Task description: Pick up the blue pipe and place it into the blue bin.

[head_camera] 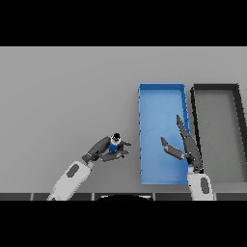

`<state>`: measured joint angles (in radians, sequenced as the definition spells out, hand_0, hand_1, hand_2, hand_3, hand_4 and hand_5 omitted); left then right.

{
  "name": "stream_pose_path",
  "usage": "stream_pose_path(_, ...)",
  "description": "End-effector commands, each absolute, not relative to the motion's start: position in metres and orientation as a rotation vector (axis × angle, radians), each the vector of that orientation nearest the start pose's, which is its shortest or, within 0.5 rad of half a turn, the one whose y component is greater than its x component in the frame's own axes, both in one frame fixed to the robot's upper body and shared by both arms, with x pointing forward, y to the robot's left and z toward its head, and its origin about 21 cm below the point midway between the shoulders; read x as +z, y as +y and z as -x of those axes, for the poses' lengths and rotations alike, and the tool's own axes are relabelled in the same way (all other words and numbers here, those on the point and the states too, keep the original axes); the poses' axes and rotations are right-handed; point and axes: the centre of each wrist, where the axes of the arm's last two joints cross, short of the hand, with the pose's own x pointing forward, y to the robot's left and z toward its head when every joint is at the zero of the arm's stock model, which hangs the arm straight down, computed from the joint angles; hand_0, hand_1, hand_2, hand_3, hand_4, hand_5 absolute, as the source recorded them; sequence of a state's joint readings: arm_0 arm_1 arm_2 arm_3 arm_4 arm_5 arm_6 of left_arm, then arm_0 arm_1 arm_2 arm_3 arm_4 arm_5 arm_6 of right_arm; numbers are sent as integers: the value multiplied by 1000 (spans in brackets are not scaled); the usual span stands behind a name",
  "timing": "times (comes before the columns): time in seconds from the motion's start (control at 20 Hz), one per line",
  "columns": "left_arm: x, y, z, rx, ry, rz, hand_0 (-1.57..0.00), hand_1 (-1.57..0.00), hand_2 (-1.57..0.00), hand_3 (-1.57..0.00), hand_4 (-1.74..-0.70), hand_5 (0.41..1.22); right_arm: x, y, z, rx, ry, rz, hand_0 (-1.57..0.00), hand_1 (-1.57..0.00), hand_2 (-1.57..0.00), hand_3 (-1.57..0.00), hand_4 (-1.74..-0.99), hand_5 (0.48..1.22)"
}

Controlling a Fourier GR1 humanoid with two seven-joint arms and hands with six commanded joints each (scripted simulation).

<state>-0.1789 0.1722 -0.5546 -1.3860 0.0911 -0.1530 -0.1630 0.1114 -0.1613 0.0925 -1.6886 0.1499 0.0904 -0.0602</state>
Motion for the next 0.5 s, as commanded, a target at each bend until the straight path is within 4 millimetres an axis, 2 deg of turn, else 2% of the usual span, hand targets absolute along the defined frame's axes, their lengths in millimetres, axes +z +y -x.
stream_pose_path(0.0, -16, 129, -252, -684, -1573, 522, -1465, -1479, -1490, -1430, -1698, 1187, 10, -253, -219, 354, -1604, 109, 1, 1, 1, 1, -1279, 656)
stream_pose_path(0.2, 11, 115, -255, -684, -1668, 597, -1528, -1533, -1538, -1449, -1717, 1207, 7, -251, -221, 369, -1602, 128, 1, 1, 1, 1, -1275, 666)
stream_pose_path(0.45, 44, 101, -257, -715, -1689, 633, -1557, -1559, -1560, -1447, -1724, 1216, 7, -254, -222, 394, -1594, 148, 1, 1, 1, 1, -1272, 684)
